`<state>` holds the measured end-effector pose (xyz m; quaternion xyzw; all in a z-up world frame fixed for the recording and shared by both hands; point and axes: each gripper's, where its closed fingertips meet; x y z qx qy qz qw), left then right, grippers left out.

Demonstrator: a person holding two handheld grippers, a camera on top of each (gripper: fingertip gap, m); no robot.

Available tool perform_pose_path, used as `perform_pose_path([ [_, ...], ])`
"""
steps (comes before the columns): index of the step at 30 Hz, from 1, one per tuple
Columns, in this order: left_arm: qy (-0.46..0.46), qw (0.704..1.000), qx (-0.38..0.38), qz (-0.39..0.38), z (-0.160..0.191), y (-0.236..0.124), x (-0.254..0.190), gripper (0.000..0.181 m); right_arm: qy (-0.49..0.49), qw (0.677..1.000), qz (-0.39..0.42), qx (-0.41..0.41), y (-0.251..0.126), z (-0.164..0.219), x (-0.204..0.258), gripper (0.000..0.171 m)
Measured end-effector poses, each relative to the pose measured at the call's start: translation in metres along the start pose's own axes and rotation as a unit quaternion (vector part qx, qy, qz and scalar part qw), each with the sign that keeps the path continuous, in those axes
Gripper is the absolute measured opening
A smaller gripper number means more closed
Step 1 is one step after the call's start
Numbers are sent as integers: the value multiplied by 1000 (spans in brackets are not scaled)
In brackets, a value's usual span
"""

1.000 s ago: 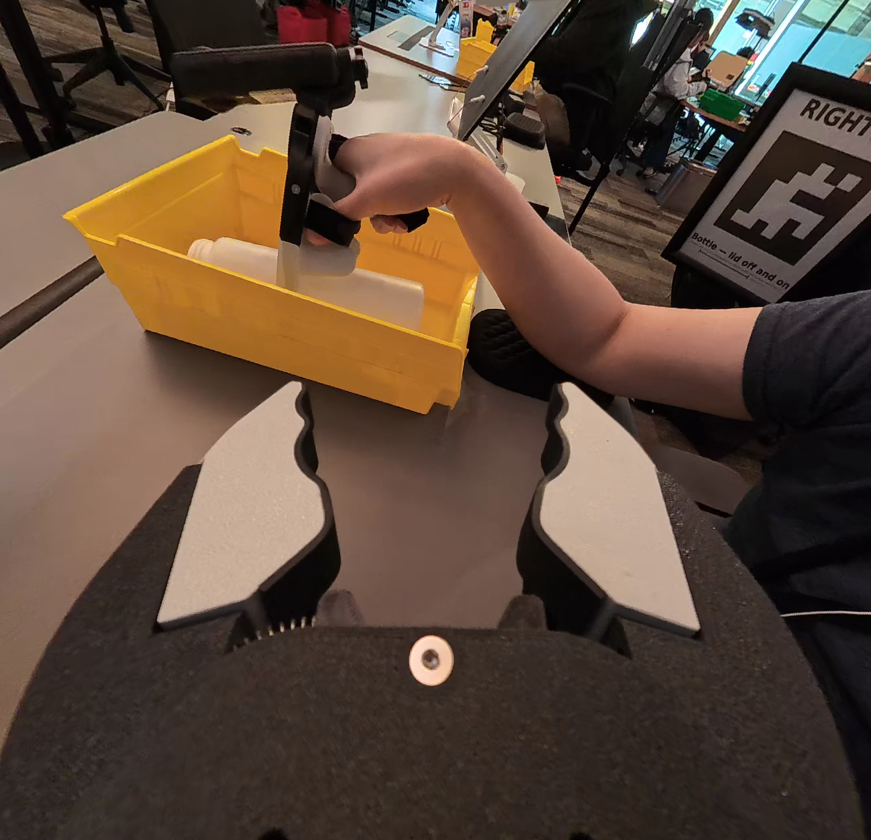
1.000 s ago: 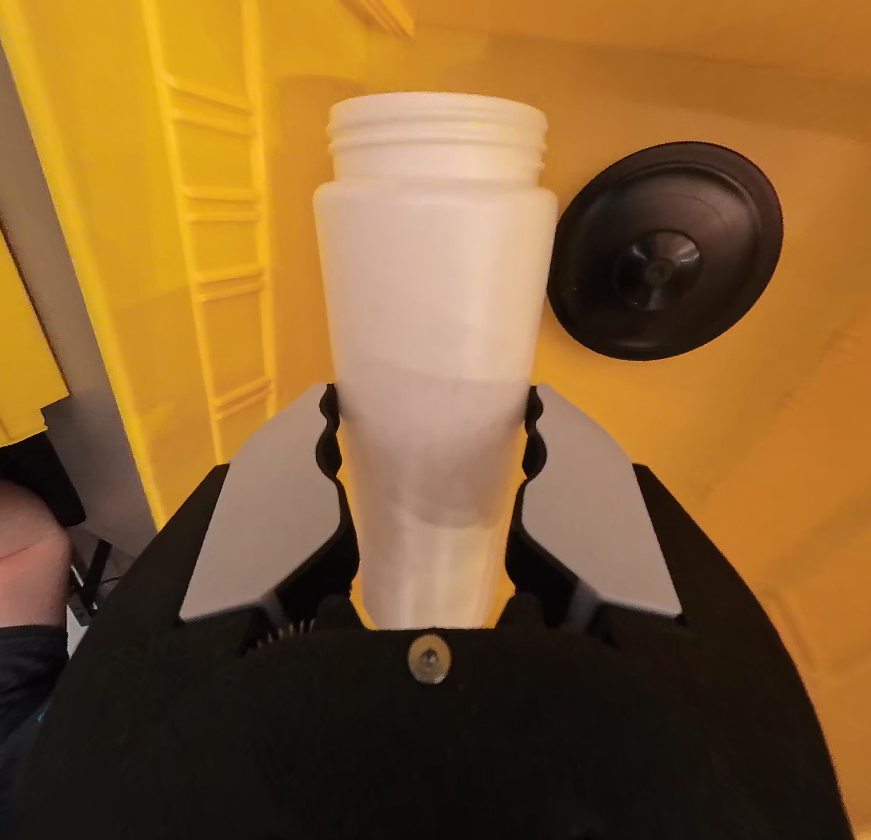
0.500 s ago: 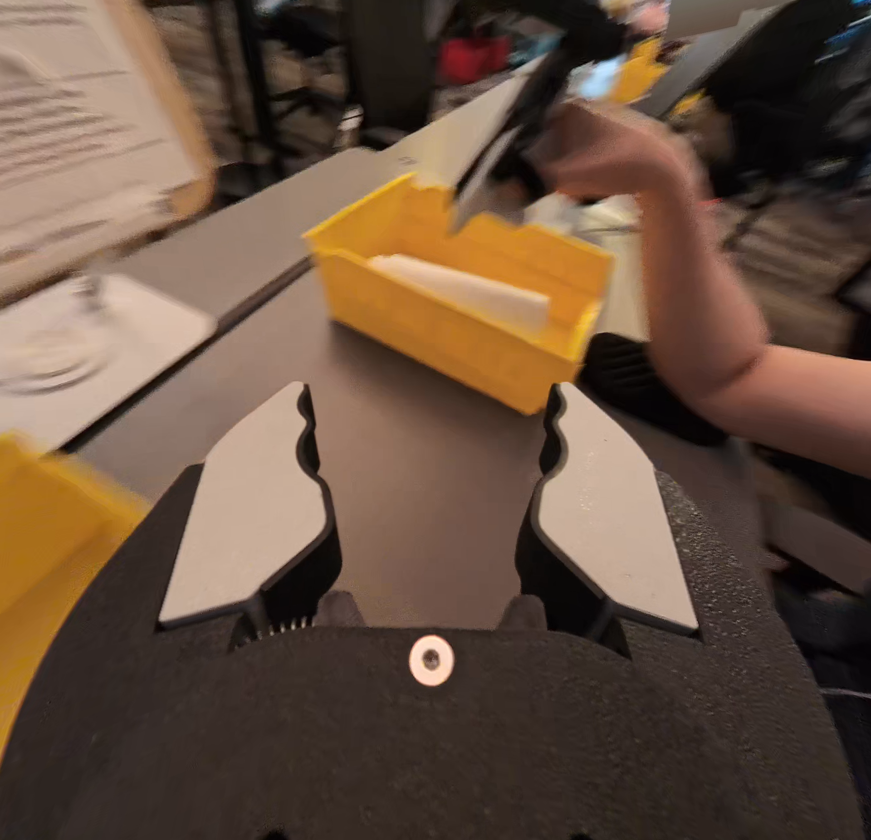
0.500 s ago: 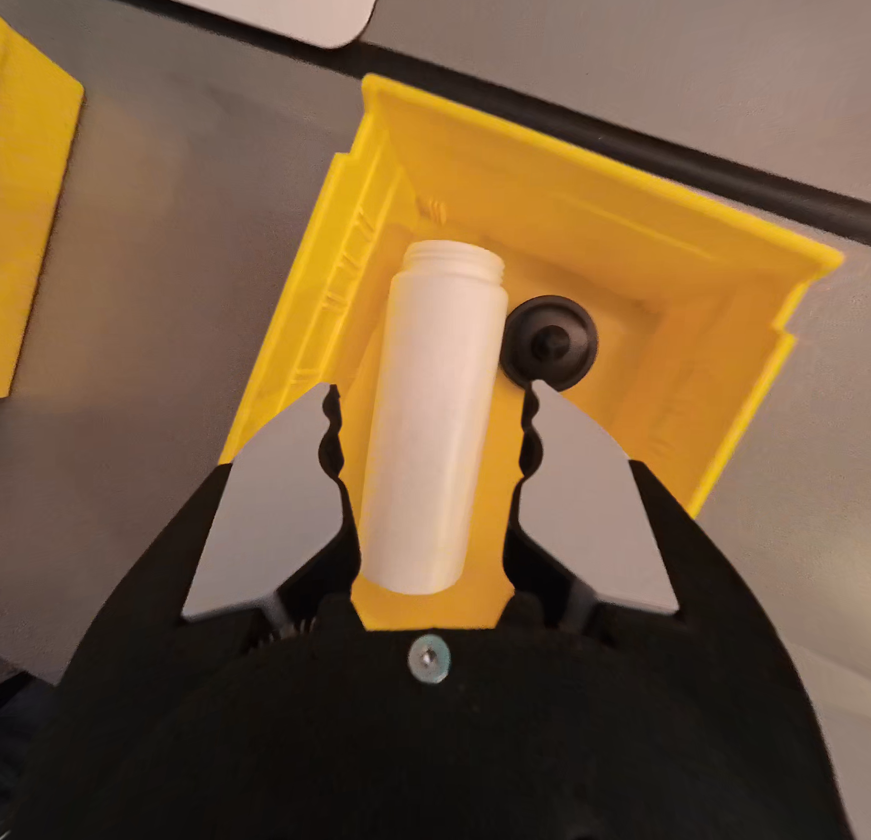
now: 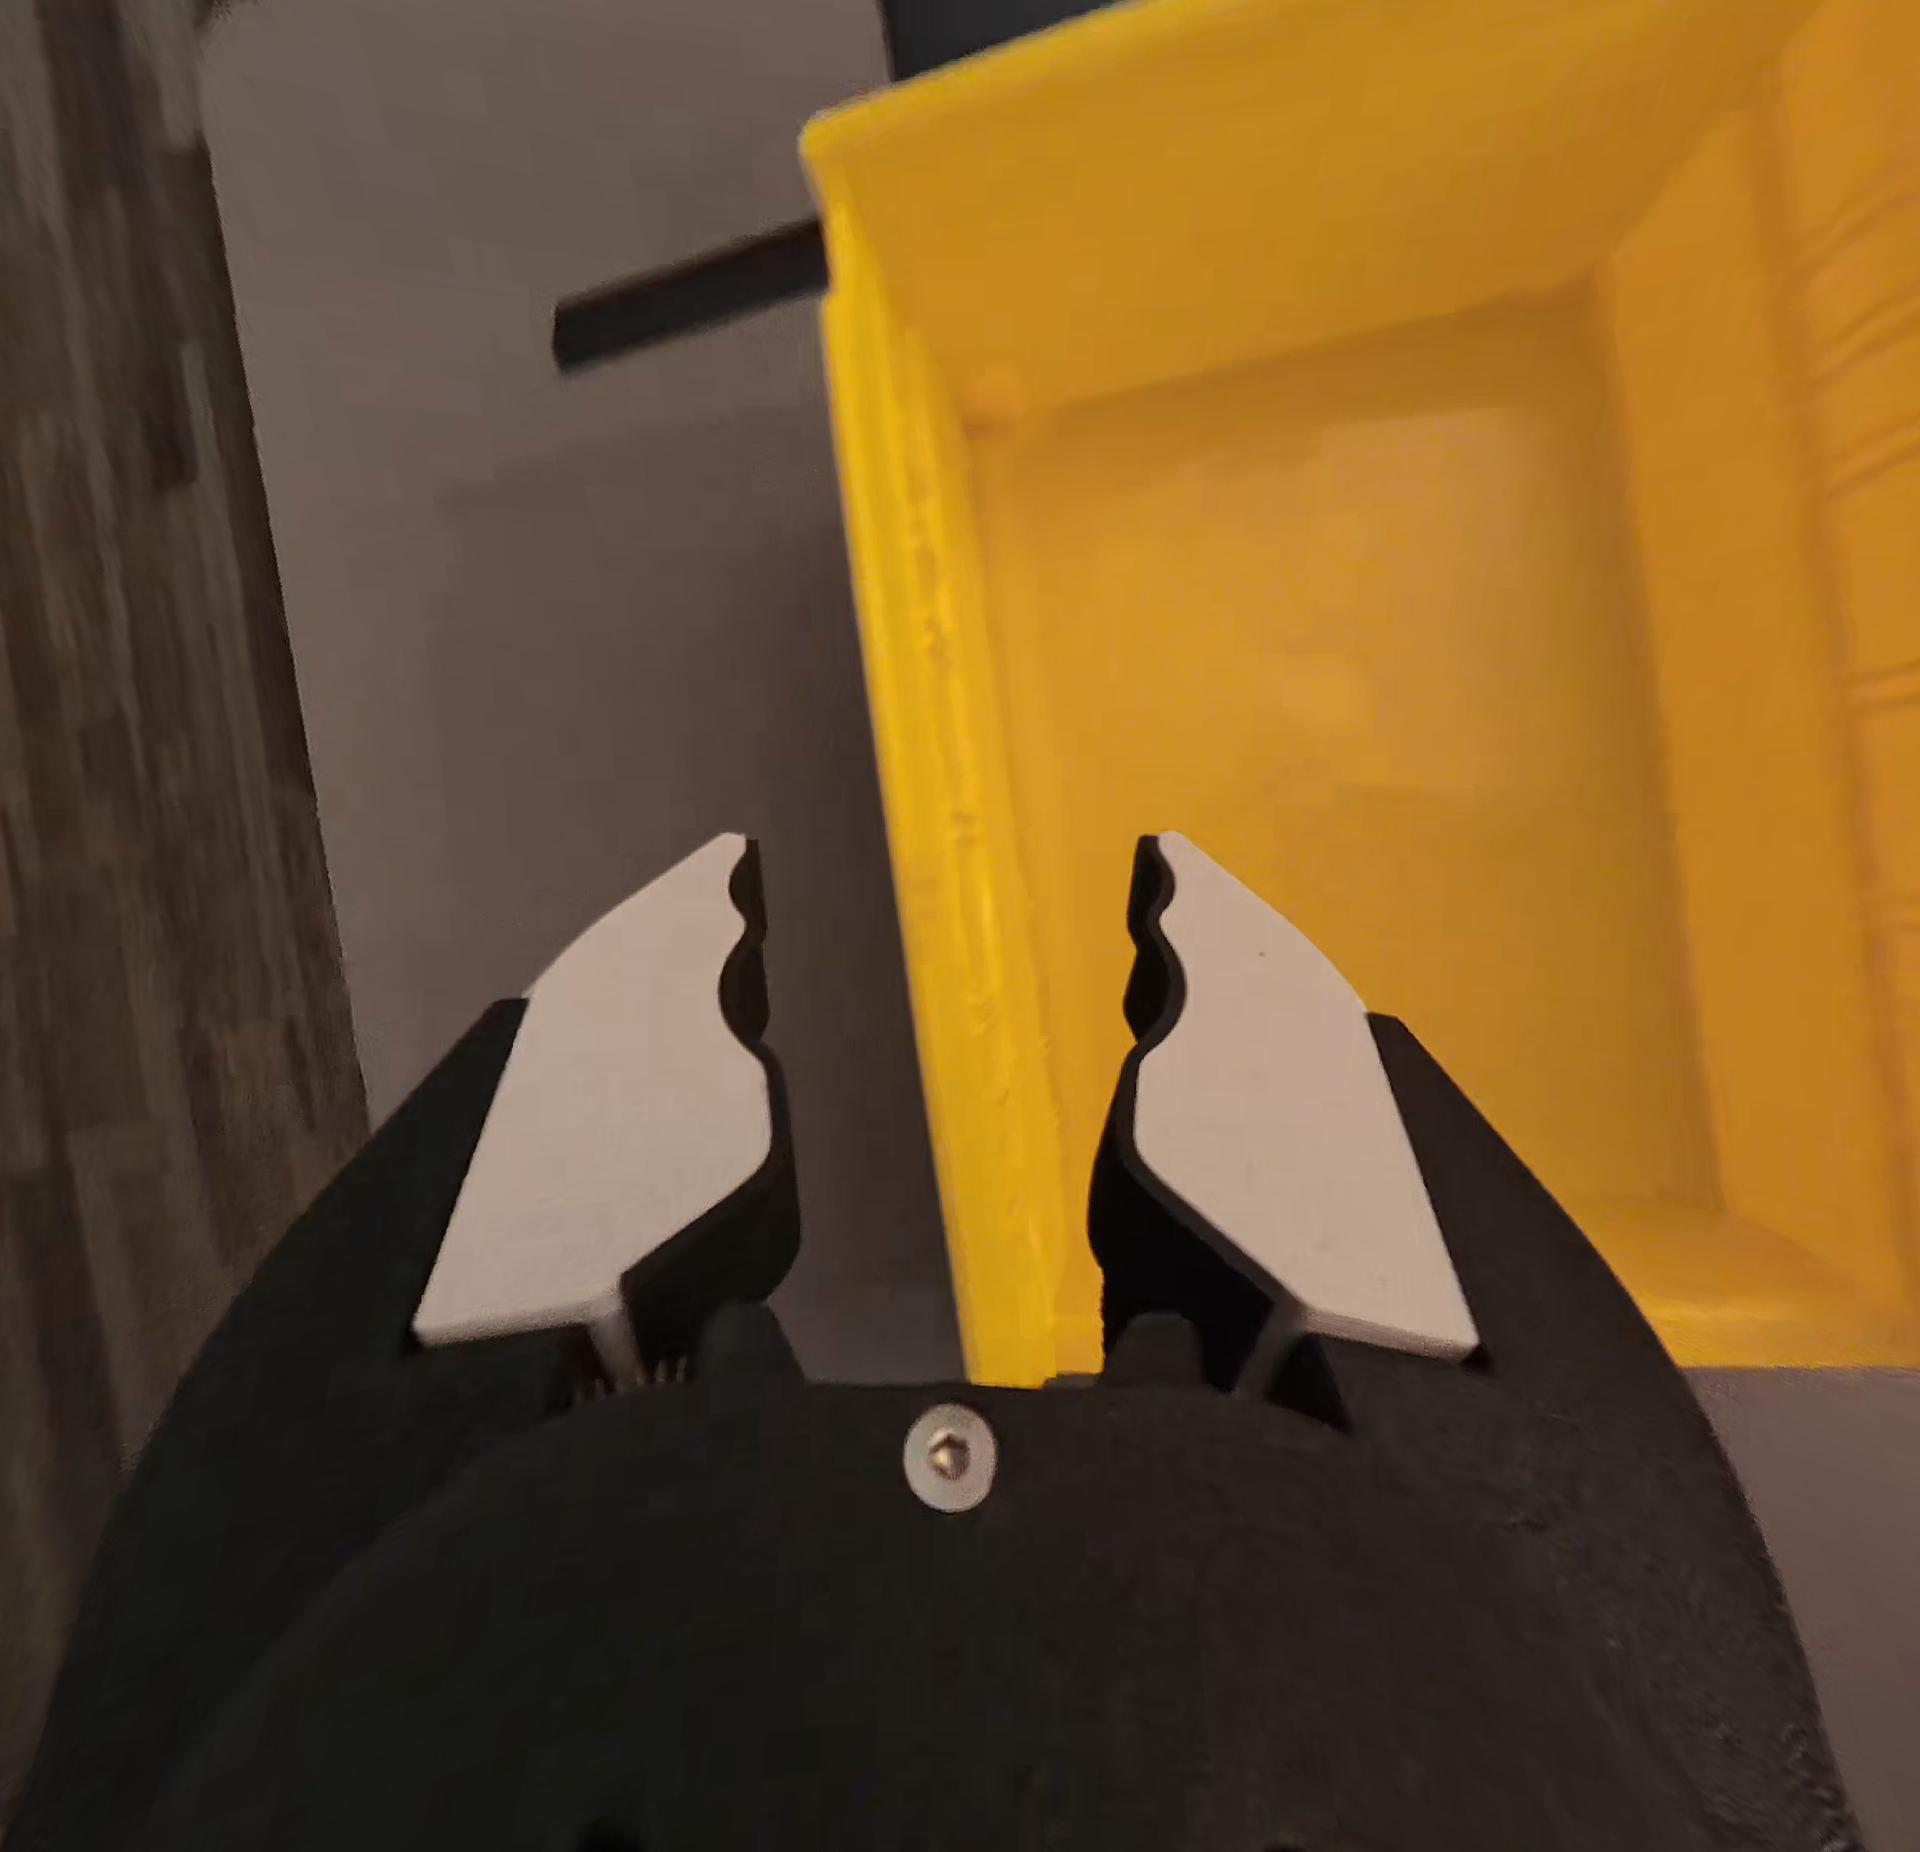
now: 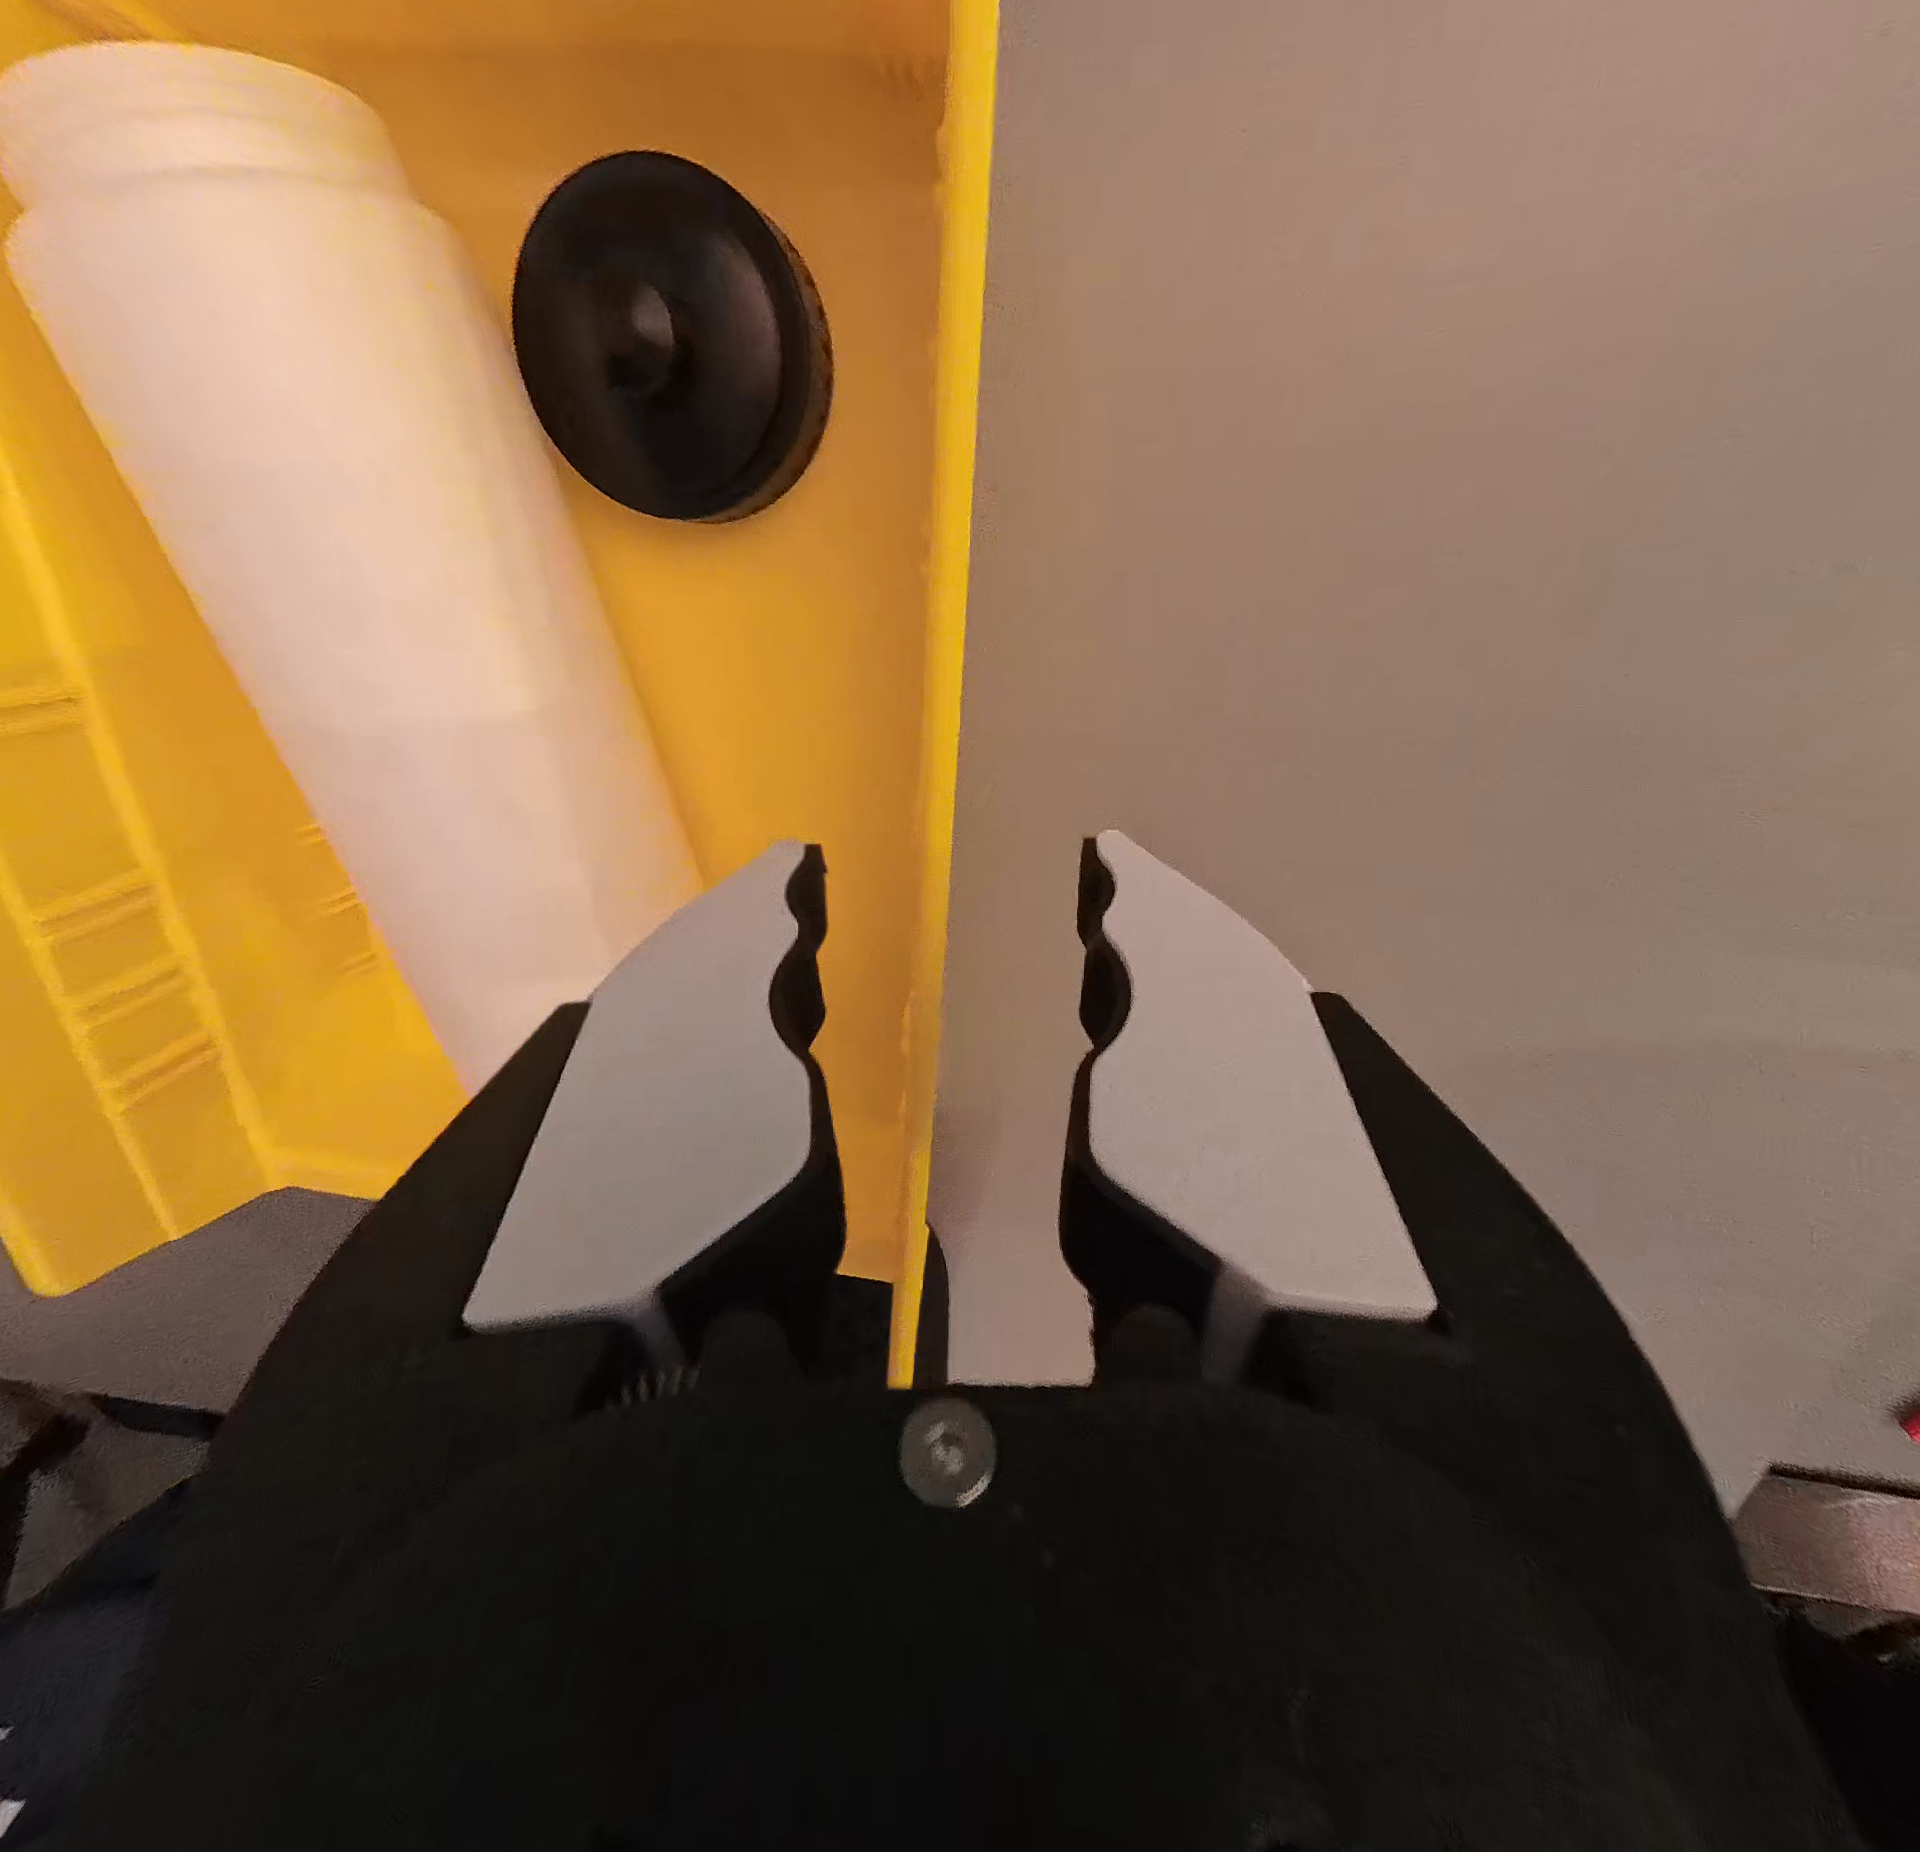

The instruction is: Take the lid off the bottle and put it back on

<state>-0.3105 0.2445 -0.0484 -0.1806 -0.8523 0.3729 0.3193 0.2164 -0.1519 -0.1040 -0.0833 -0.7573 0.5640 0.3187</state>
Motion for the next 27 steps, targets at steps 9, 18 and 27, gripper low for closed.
perform_pose_path([
  [9, -12, 994, 105, 27, 34, 46, -1, 54, 8, 998, -30, 55, 22, 7, 1, 8],
  [18, -10, 982, 160, 98, 52, 60, -24, 18, 23, 998, -37, 51, 22, 7, 2, 8],
  [27, 27, 978, 164, 128, 50, 50, -48, 7, 23, 997, -42, 54, 26, 6, 12, 8],
])
Point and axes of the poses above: each gripper's, where its closed fingertips meet, y out along the fingers, z out of its underside, x = y × z across the jaws, and after that the axes turned 15 degrees about -z, right-handed
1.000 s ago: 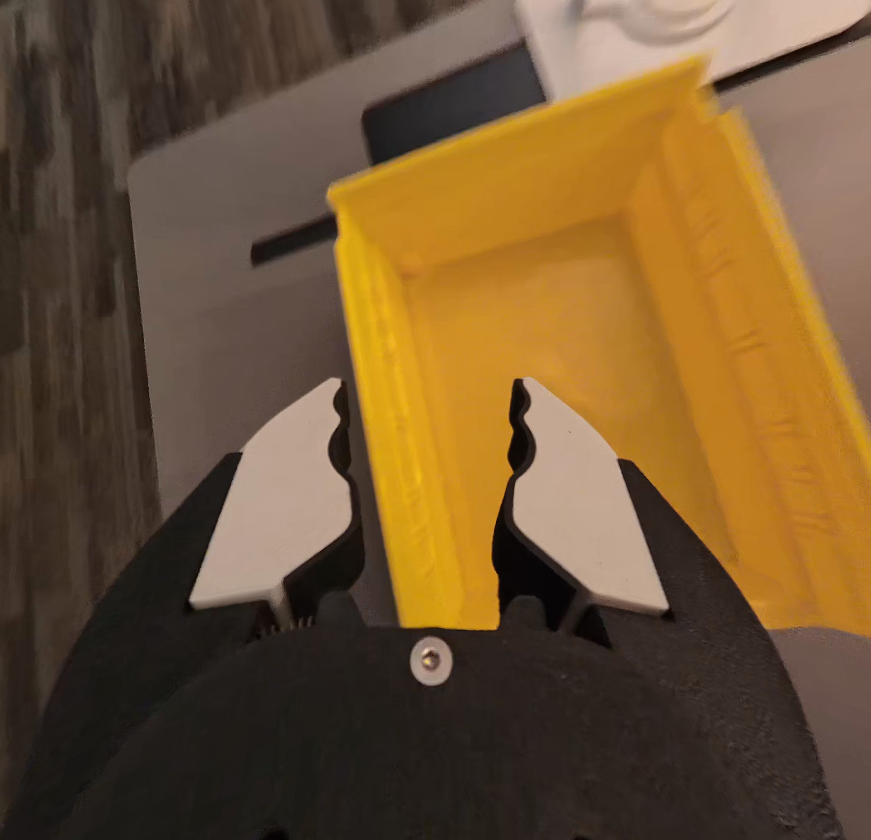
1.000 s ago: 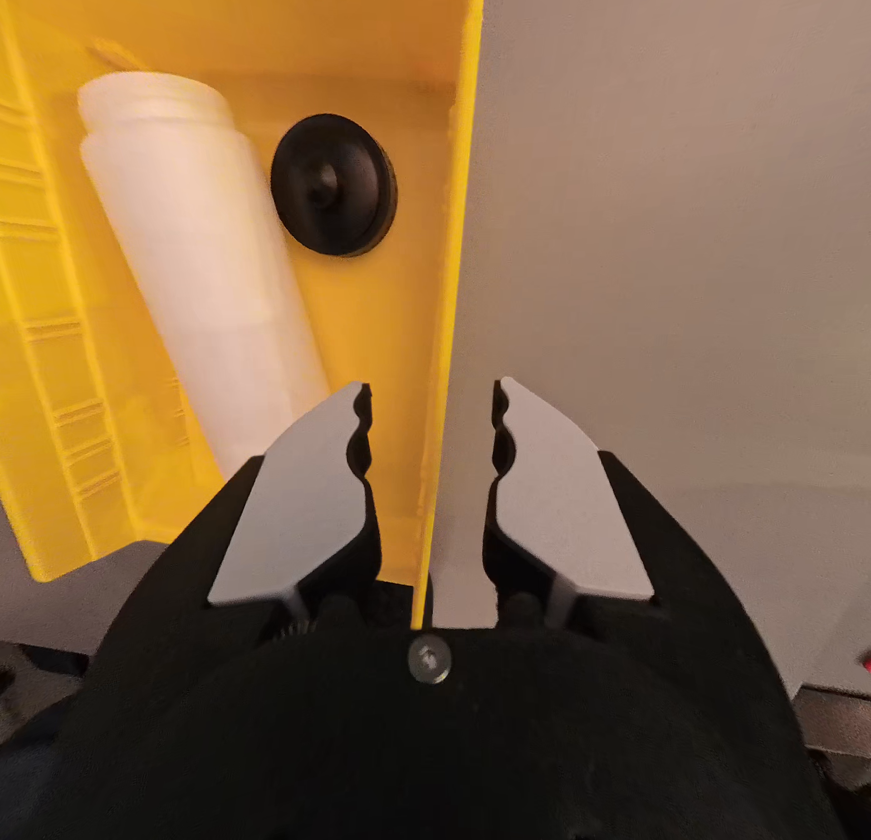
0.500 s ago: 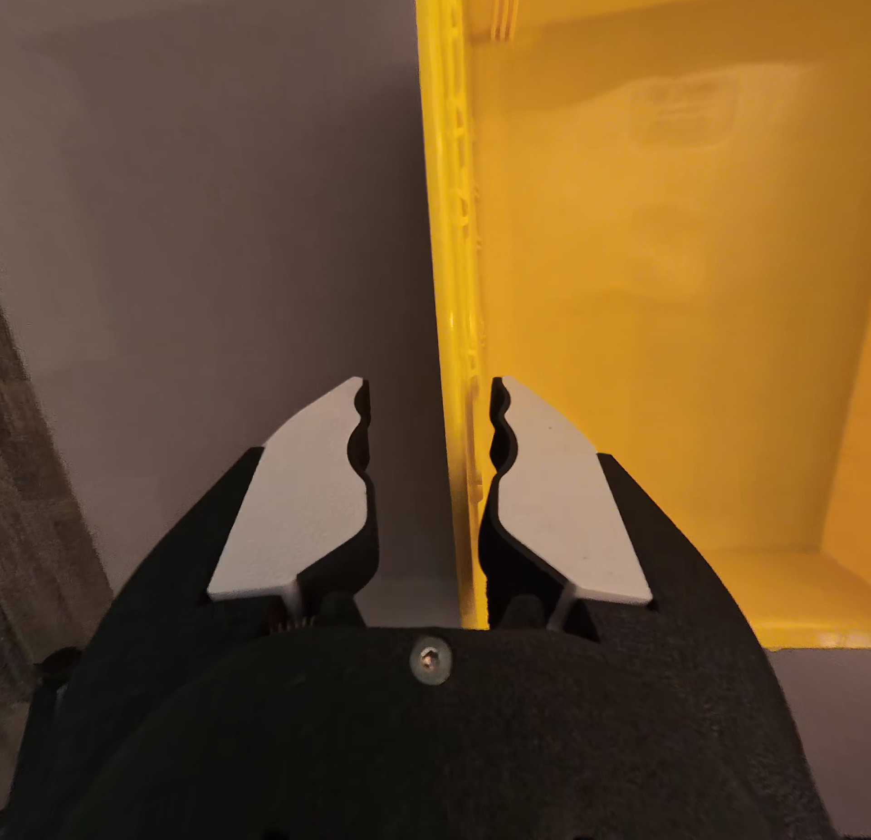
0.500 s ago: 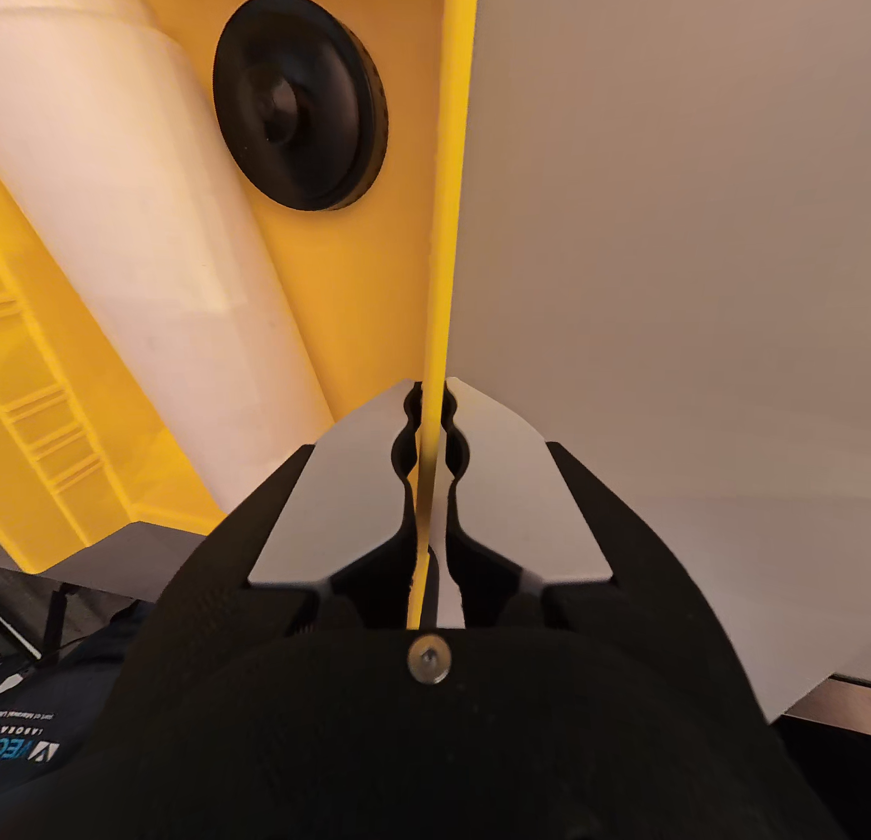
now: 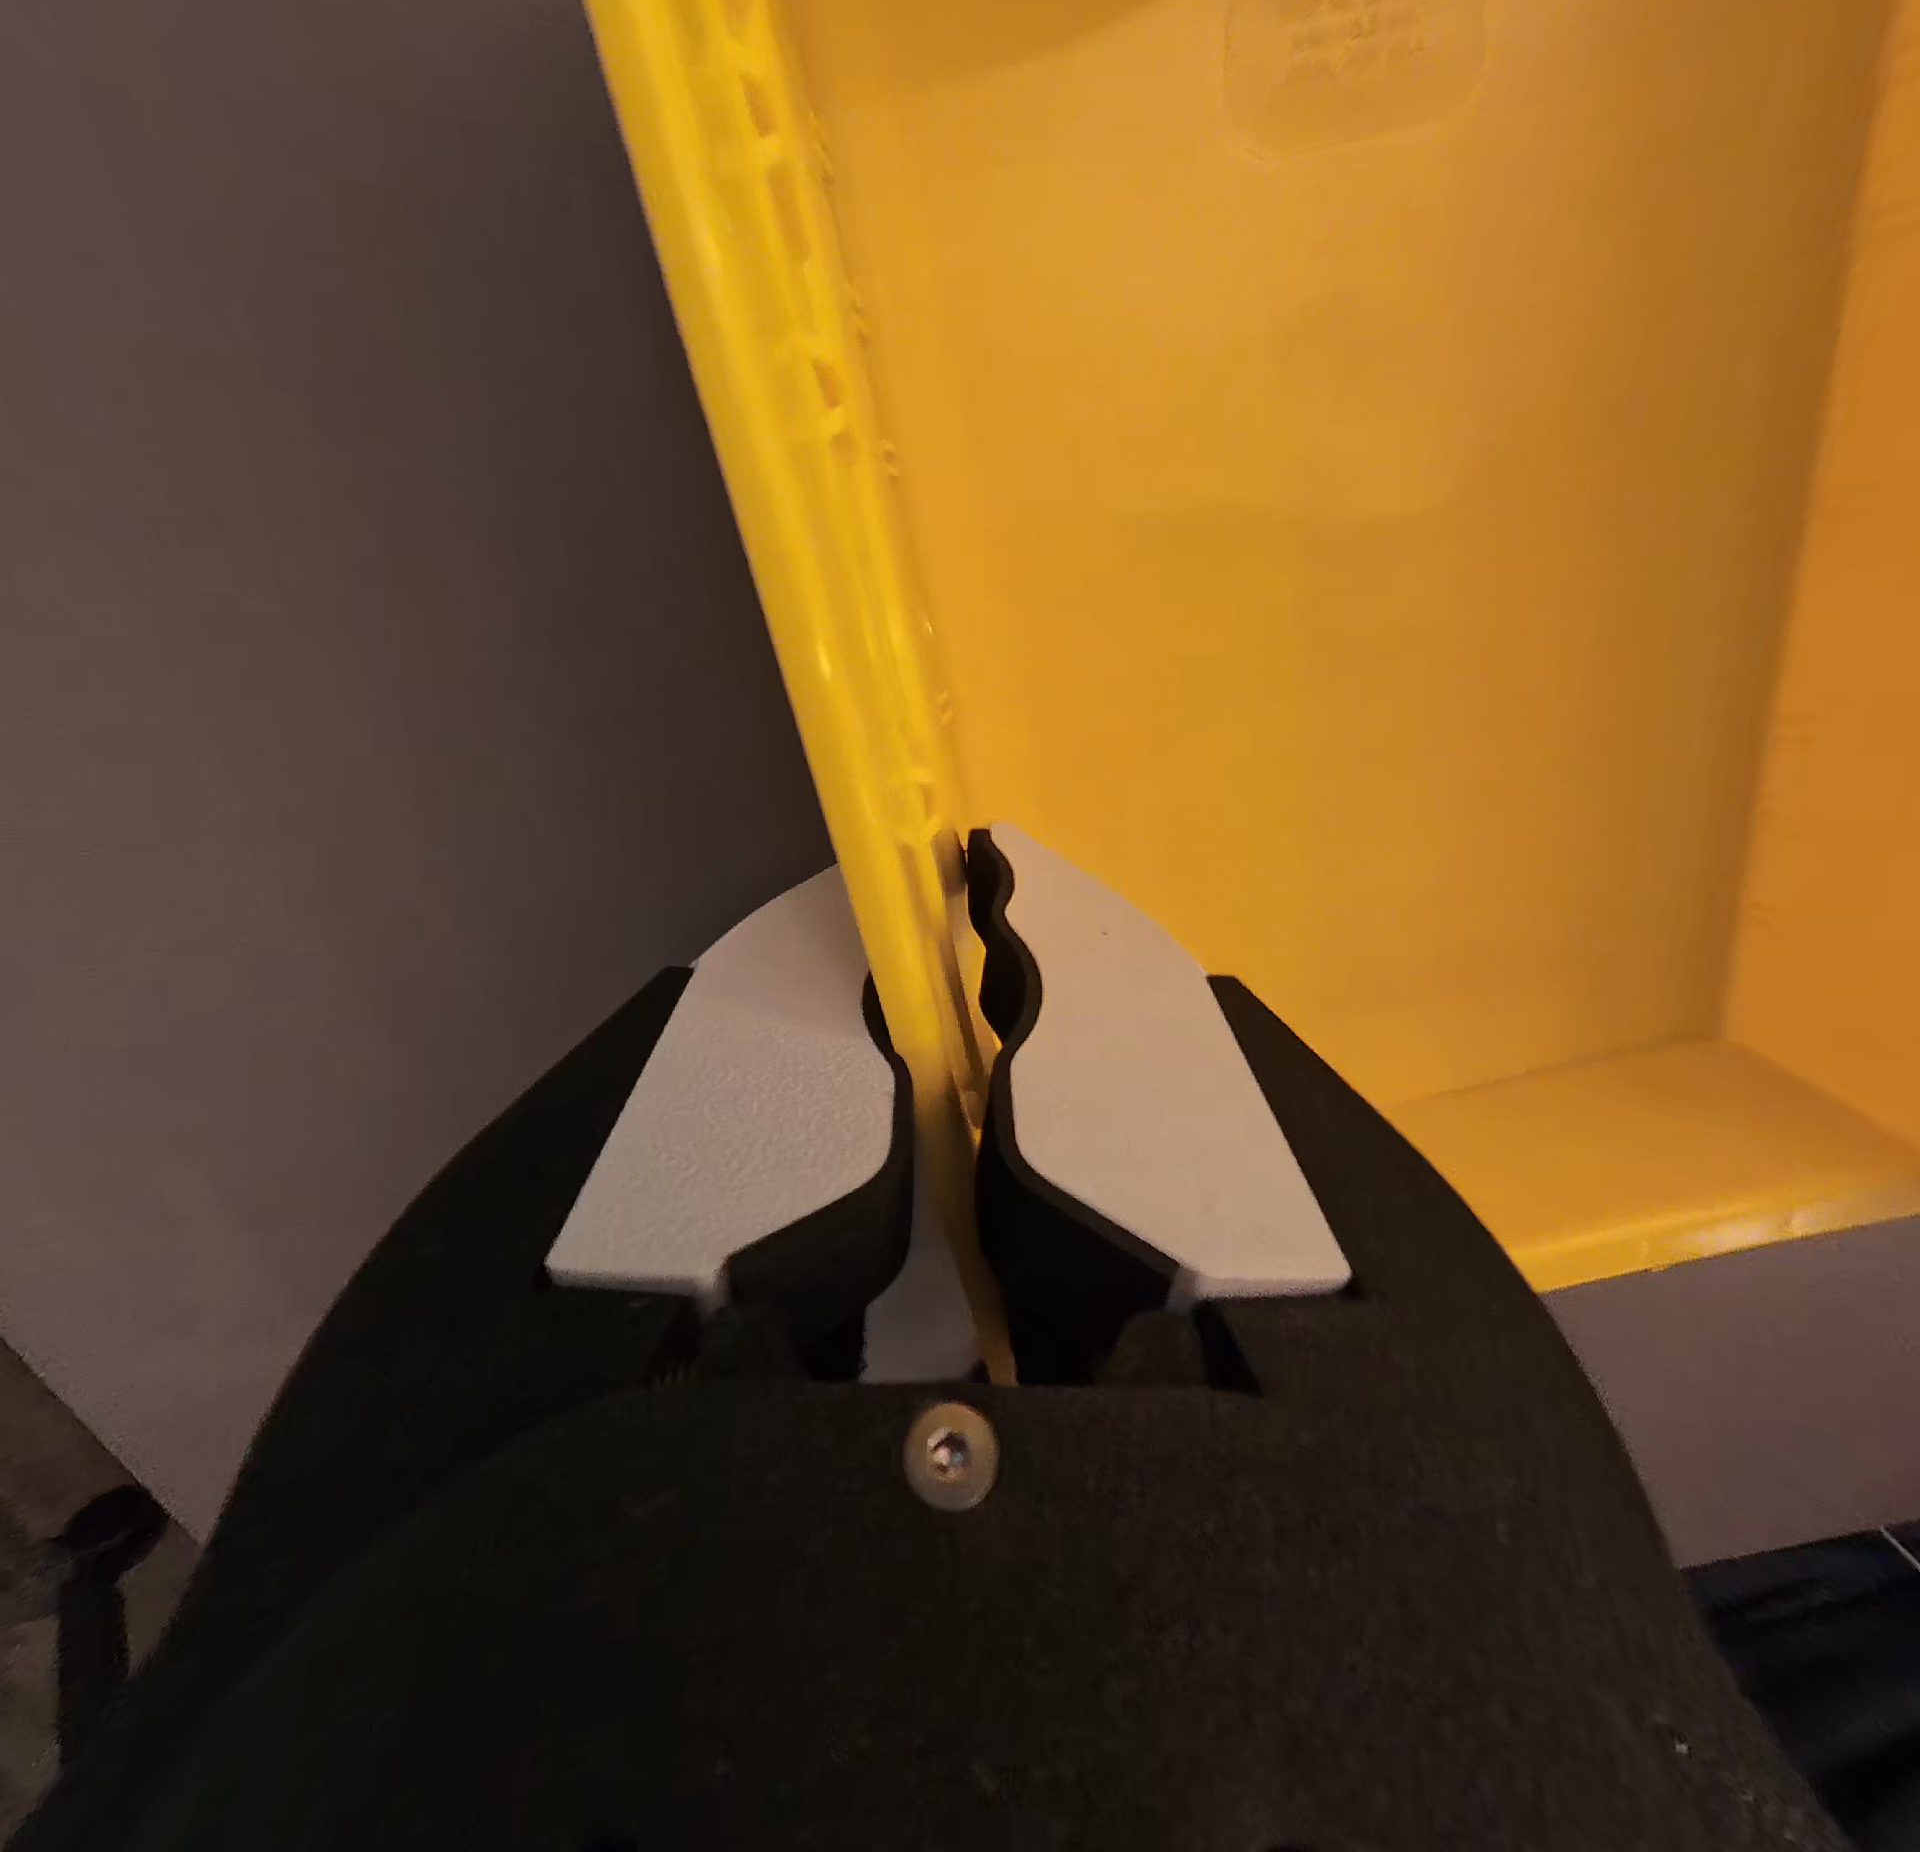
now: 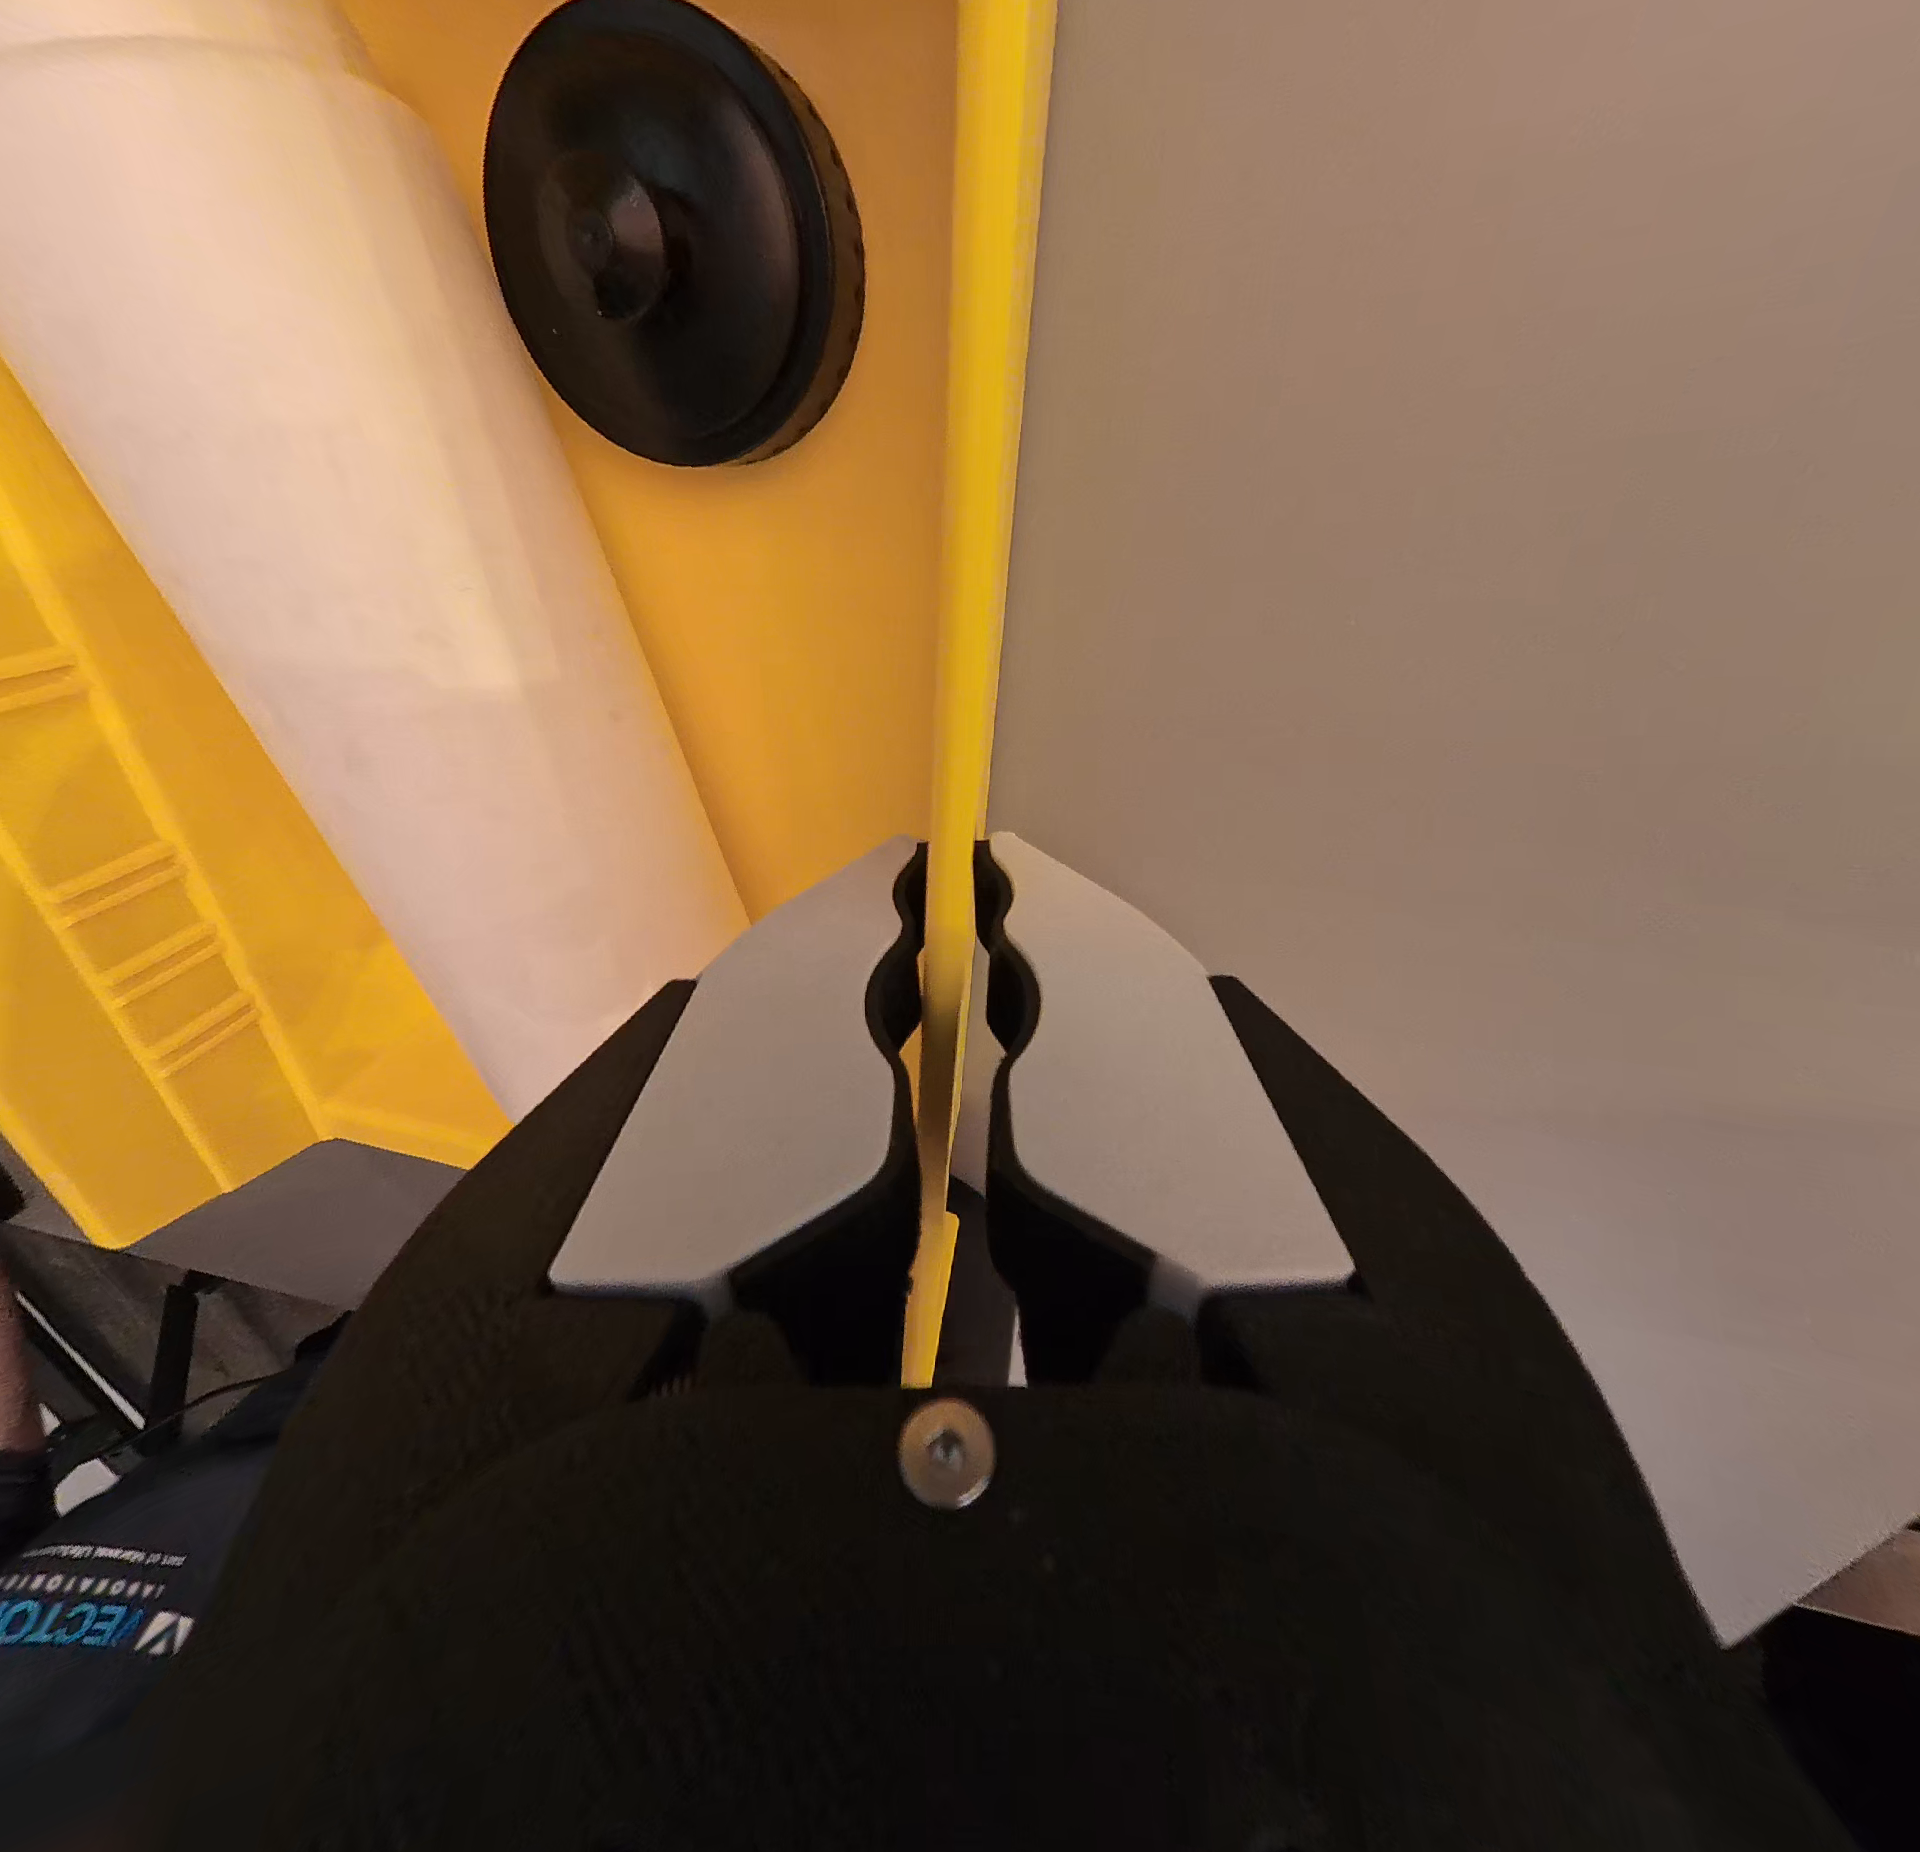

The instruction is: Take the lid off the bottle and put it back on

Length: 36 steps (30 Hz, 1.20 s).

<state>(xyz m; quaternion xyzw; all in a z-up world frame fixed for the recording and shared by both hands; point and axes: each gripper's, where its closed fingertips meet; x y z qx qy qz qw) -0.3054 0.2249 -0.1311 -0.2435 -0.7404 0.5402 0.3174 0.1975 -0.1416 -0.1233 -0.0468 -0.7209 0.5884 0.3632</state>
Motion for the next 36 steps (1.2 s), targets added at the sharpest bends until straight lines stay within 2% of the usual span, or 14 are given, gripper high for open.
perform_pose_path([
  [11, 86, 995, 23, -46, 2, -12, -66, 23, -52, 998, 15, 29, 23, -7, 44, 7],
  [19, 74, 994, 47, -70, 12, -17, -79, 29, -116, 991, 44, 44, 35, -13, 65, 6],
  [36, 89, 994, 33, -52, 7, -18, -90, 30, -138, 986, 68, 62, 42, -10, 77, 8],
])
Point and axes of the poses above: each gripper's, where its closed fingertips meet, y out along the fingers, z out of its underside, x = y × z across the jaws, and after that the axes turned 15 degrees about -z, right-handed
